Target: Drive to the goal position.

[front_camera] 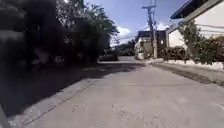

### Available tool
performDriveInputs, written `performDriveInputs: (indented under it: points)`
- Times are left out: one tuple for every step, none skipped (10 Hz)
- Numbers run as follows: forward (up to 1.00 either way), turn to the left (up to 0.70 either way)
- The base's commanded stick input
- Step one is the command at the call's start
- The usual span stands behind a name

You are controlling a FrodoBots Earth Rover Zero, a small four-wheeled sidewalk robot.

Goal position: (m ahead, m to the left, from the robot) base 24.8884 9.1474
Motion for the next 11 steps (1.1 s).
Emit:
performDriveInputs:
  points:
    - [1.0, 0.08]
    - [1.0, 0.08]
    - [1.0, 0.08]
    - [1.0, 0.08]
    - [1.0, 0.08]
    - [1.0, 0.08]
    - [1.0, 0.08]
    - [1.0, 0.08]
    - [1.0, 0.08]
    - [1.0, 0.08]
    - [1.0, 0.08]
